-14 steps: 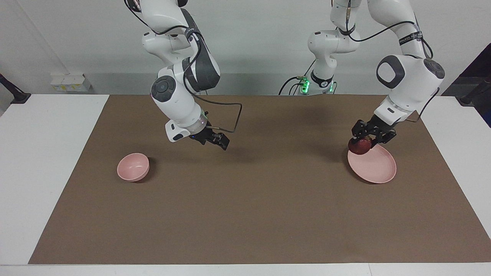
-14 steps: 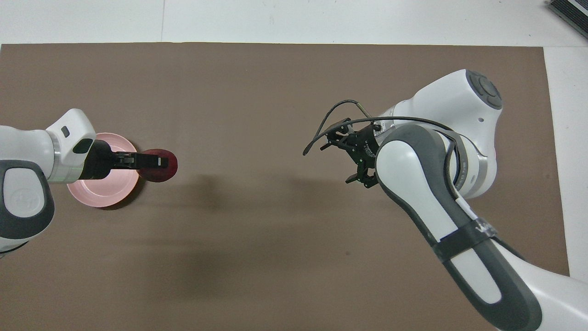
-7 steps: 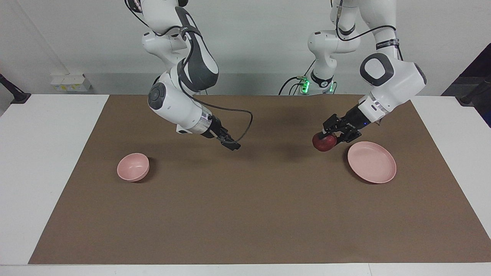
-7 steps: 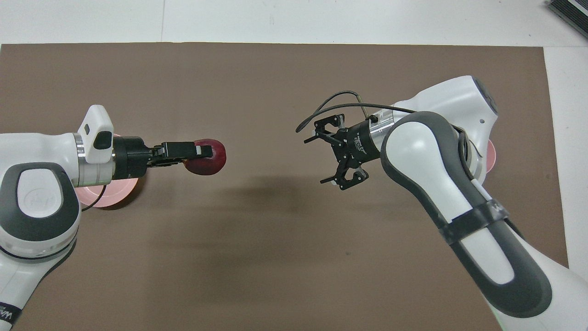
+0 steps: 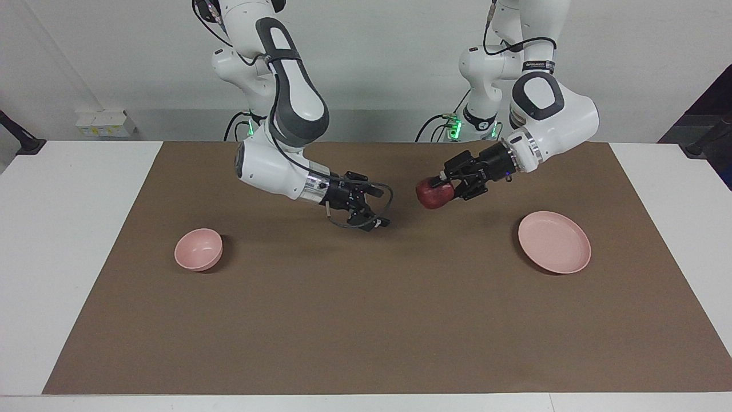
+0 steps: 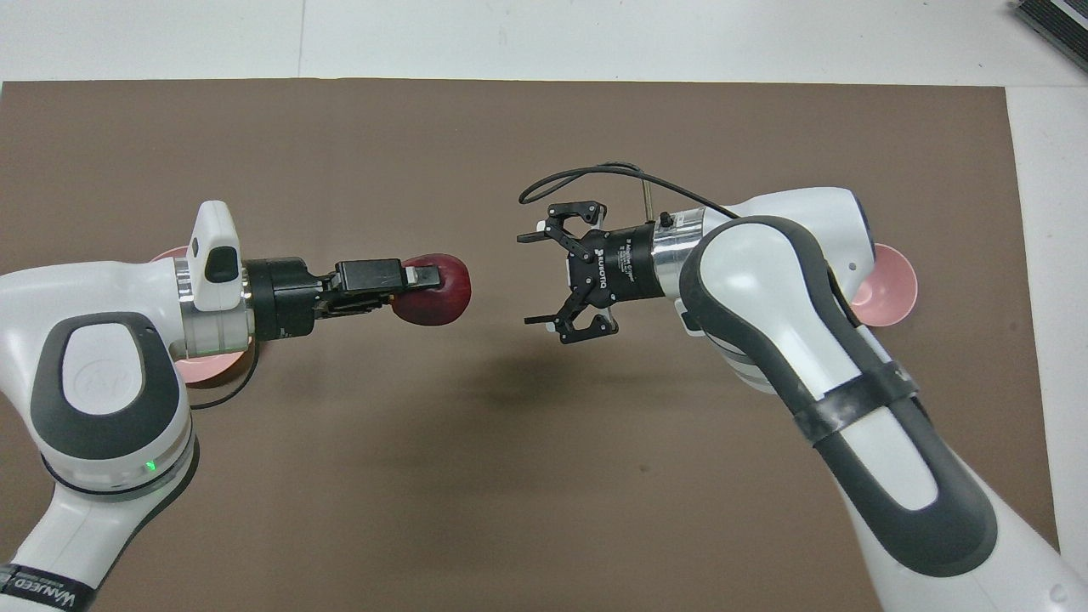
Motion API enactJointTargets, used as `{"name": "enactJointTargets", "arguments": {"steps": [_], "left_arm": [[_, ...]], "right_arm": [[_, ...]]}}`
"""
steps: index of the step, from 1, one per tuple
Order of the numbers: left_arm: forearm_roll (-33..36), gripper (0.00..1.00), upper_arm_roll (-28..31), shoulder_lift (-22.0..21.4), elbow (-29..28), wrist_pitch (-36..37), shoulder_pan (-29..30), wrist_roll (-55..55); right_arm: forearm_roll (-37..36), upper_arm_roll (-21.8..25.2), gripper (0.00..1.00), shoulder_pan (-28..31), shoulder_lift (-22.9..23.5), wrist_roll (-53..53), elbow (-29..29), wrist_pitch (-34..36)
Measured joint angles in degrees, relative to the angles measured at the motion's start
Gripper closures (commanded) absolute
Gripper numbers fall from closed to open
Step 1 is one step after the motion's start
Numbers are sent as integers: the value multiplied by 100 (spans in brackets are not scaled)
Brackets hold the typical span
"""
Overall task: Move apple from plate to bowl
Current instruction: 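Grasp the apple with the right gripper while the left gripper releases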
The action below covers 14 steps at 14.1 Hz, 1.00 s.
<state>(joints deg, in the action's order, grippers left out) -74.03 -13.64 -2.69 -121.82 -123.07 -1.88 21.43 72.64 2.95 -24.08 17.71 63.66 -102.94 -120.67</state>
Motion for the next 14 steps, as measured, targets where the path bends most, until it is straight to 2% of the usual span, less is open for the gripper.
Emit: {"name": "enactJointTargets", "arguments": {"steps": [5, 12, 13, 14], "left_arm": [[-227, 100, -367, -27, -23, -379, 0, -7], [-248, 100, -380, -34, -31, -442, 1, -14], [-248, 100, -391, -34, -36, -442, 1, -16], [-249, 100, -404, -34, -44, -442, 1, -25]], "right_arm": [[939, -2, 0, -130, 1, -232, -48, -3], [1326, -4, 0, -362, -6, -378, -66, -4], [1354, -4, 78, -392, -12, -380, -61, -7], [1370, -5, 100, -411, -19, -412, -55, -11]]}}
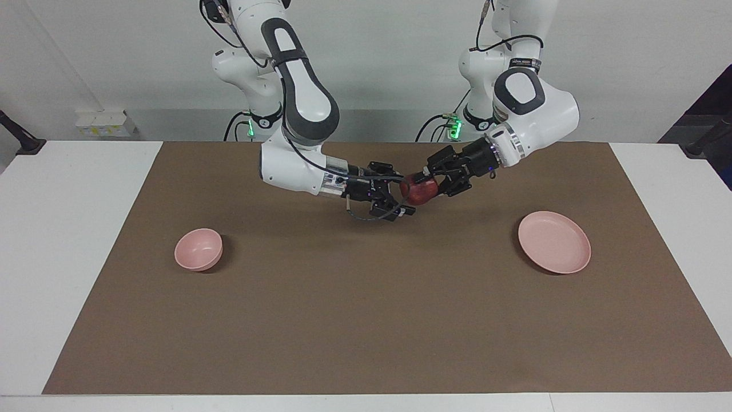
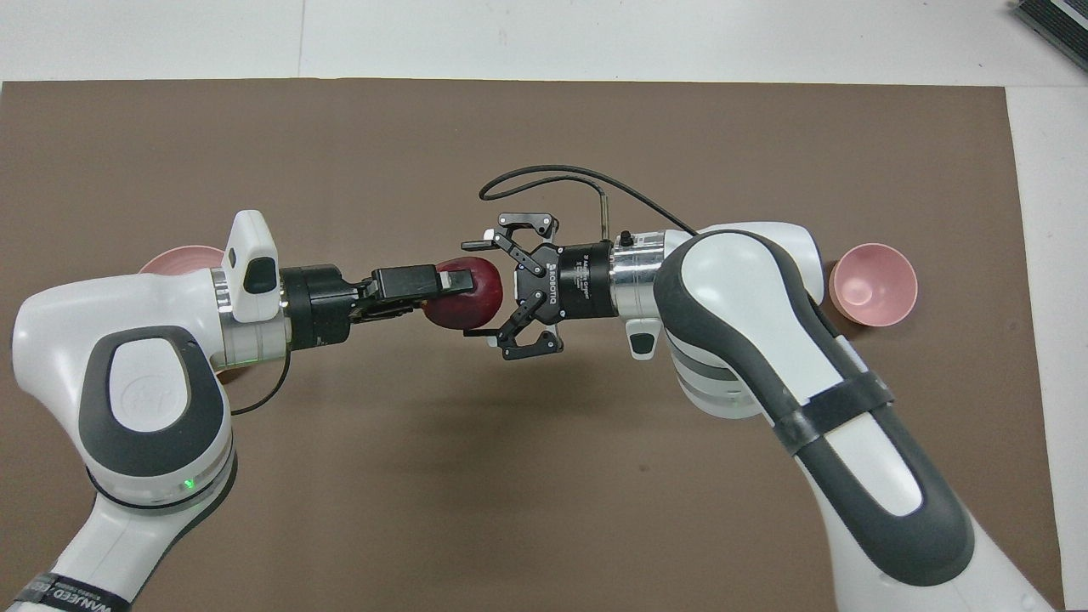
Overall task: Move apple from plate to bowl
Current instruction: 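Grasp the apple with the right gripper while the left gripper releases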
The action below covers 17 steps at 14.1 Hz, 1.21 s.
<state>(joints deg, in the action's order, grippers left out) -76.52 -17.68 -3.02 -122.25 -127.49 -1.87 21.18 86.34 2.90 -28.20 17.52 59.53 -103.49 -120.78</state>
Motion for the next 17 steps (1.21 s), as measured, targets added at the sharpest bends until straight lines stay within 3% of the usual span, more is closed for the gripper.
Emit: {"name": "enactJointTargets", "arguments": {"steps": [5, 6, 7, 11, 12, 17], "left_arm": [[-12, 100, 8, -5, 4, -73, 5, 31], [-12, 84, 7, -6, 4, -73, 5, 33], [-12, 57, 8, -6, 4, -72, 5, 33], [1, 6, 6, -7, 14, -70, 5, 34], [5, 0, -1, -9, 18, -56, 4, 9], [709, 0, -11, -107, 136, -45, 3, -439]], "right_arm": [[0, 2, 100, 1, -25, -394, 0, 9], [0, 3, 100, 1, -25, -404, 0, 9], [0, 3, 100, 1, -25, -405, 0, 9], [0, 4, 100, 2, -30, -412, 1, 9], [0, 7, 100, 3, -33, -486, 9, -12], [-229, 73, 100, 105, -33, -668, 28, -95]]}}
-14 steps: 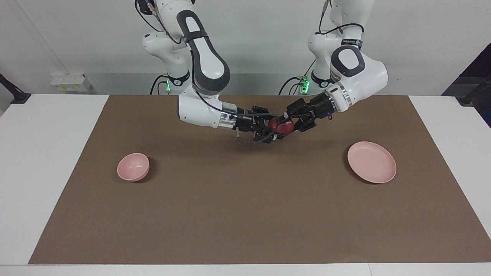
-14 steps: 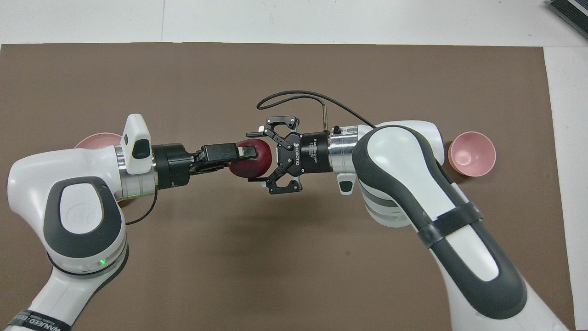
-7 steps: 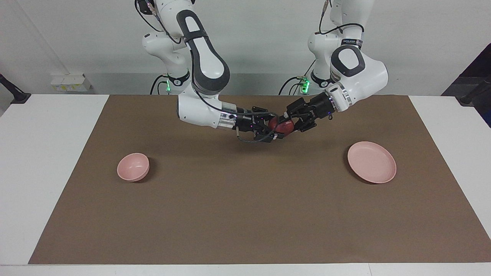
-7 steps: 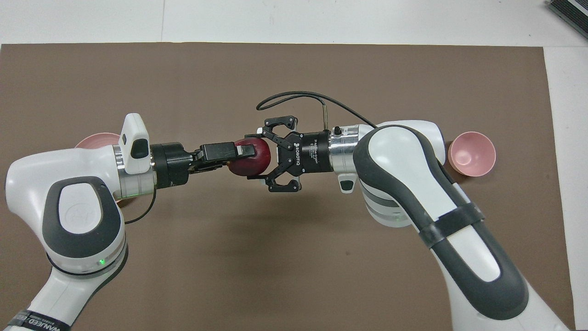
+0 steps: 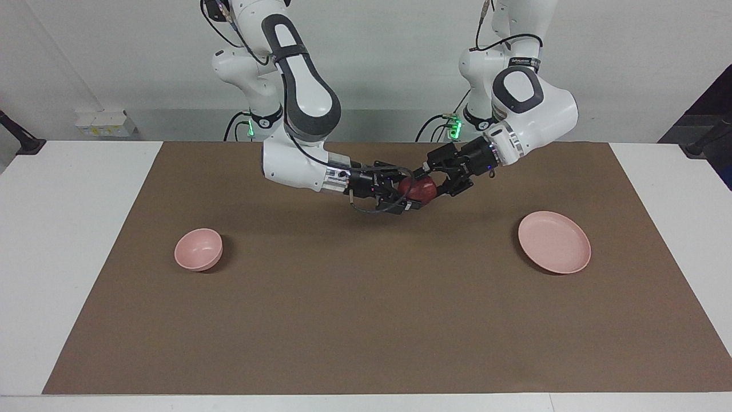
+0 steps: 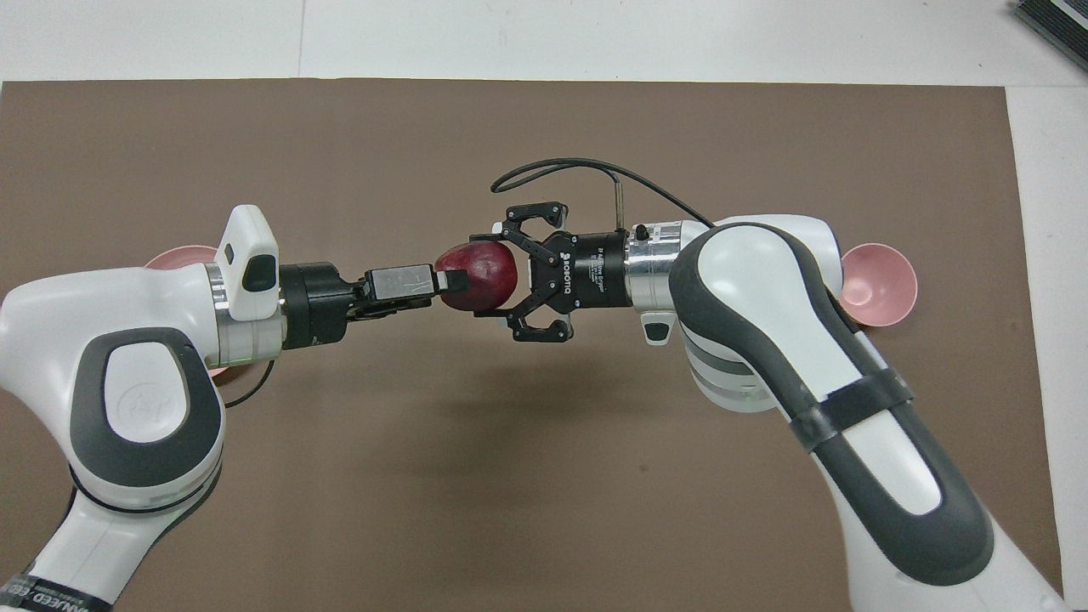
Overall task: Move apple from plate to bowl
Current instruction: 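Grasp the apple with the right gripper while the left gripper releases, then carry the apple with the right gripper while the left gripper withdraws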
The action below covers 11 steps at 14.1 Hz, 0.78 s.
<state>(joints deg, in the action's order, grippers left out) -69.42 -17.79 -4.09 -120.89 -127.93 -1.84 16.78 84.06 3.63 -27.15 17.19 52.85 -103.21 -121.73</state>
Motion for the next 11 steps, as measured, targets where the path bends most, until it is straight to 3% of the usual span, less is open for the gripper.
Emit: {"name": "enactJointTargets", "arguments": {"steps": [6, 11], "left_arm": [[1241, 0, 156, -30, 116, 2, 9, -418], [3315, 0, 428, -30, 115, 176, 16, -477]], "right_arm": [[-1809, 18, 100, 401, -1, -85, 42, 0], [-3537, 34, 100, 782, -2, -637, 129, -4]]}}
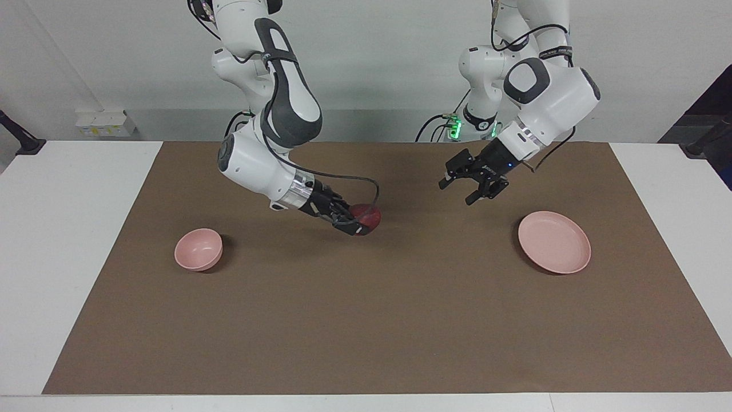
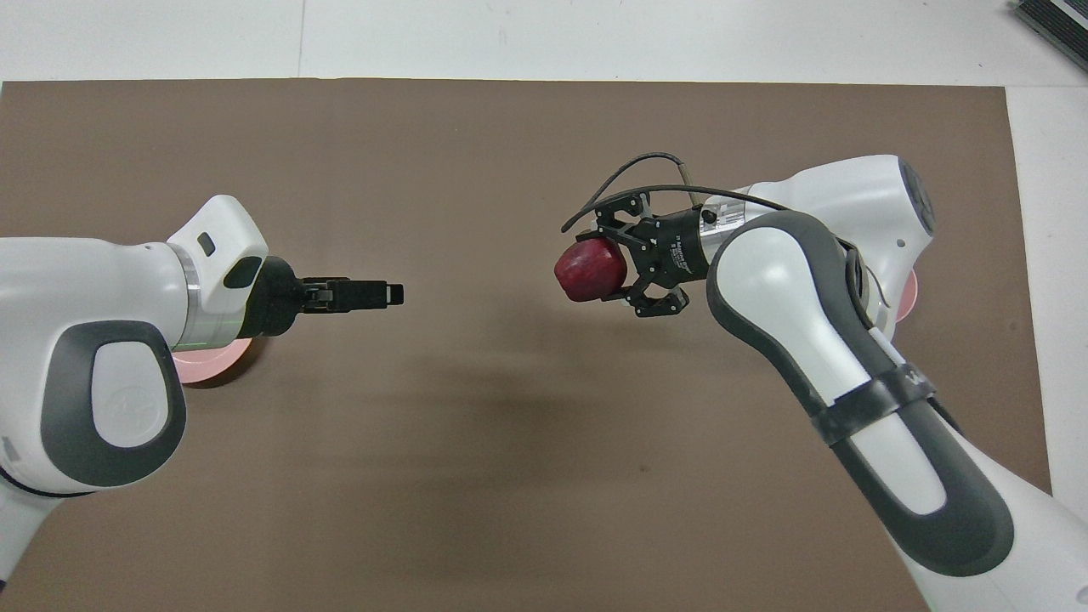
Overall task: Move apple from plate to bowl
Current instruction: 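Carry the apple with the right gripper while the left gripper withdraws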
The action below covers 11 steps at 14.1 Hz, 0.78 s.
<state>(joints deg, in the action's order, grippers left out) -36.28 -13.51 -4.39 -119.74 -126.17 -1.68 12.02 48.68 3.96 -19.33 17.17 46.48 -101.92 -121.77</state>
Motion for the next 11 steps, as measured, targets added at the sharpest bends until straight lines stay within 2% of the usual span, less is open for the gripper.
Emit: {"name": "enactJointTargets", "arguments": {"steps": [3, 6, 8, 11], "left_arm": [[1462, 0, 368, 2, 26, 223, 0, -13], [2672, 0, 759, 32, 296, 364, 0, -3], [2895, 0, 960, 72, 672, 677, 0, 25], [3081, 0, 1206, 85, 1387, 1441, -3, 118]], "right_arm": [[-1041, 16, 100, 294, 0, -640, 74, -1], [-1734, 24, 100, 584, 1, -1465, 117, -1], [-2188, 28, 100, 740, 14, -1968, 126, -24], [-2866, 31, 100, 887, 116, -2428, 240, -418]]}}
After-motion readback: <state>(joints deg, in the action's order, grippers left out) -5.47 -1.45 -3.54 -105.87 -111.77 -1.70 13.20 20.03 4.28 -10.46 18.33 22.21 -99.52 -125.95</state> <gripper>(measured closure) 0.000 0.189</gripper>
